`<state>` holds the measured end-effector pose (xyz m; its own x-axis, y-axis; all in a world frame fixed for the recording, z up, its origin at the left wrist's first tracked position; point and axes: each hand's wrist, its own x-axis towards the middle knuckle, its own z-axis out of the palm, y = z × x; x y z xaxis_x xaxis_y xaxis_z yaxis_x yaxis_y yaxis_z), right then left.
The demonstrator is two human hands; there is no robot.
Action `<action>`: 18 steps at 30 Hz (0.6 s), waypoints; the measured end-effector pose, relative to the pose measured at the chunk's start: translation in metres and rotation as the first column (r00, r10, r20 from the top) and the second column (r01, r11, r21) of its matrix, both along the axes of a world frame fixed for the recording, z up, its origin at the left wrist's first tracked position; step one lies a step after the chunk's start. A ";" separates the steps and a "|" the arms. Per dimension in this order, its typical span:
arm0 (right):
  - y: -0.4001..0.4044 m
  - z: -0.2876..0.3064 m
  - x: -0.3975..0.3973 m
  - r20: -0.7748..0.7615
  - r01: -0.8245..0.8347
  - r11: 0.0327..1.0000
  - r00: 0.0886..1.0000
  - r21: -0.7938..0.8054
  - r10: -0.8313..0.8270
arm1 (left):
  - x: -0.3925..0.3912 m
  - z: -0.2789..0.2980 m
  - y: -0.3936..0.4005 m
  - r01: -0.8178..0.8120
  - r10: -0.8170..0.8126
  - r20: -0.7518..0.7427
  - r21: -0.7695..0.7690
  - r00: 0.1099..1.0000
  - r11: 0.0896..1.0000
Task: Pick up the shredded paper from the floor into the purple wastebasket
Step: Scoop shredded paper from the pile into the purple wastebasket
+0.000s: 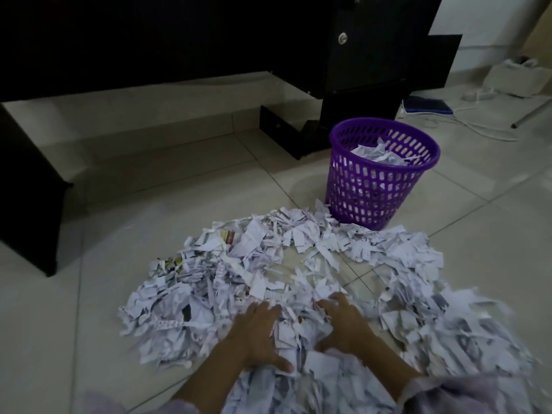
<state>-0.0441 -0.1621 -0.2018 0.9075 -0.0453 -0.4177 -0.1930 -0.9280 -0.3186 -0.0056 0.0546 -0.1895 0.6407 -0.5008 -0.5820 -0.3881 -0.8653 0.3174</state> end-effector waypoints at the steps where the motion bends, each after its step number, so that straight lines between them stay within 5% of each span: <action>1: 0.001 0.000 0.000 0.002 0.011 0.999 1.000 0.030 -0.011 | -0.001 -0.003 0.000 0.009 -0.009 0.006 0.018 1.000 1.000; 7: 0.001 0.012 -0.004 0.092 0.112 0.990 0.989 0.083 -0.119 | -0.020 -0.004 -0.010 0.020 -0.021 0.247 0.007 0.969 1.000; 11: -0.007 0.027 0.000 0.057 0.261 0.948 0.960 0.184 -0.275 | -0.018 -0.004 -0.013 -0.111 0.149 0.215 -0.181 0.965 0.977; 15: -0.005 0.037 0.008 0.015 0.436 0.804 0.876 0.405 -0.482 | -0.010 0.002 -0.019 -0.403 0.484 0.098 -0.427 0.869 0.810; 18: 0.006 0.041 0.009 -0.010 0.487 0.666 0.811 0.565 -0.585 | -0.005 0.015 -0.032 -0.620 0.656 -0.155 -0.539 0.738 0.570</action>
<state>-0.0352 -0.1566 -0.1610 0.8493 -0.3672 -0.3793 -0.5054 -0.3578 -0.7852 -0.0111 0.0229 -0.1749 0.9380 -0.1528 -0.3112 0.1656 -0.5912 0.7894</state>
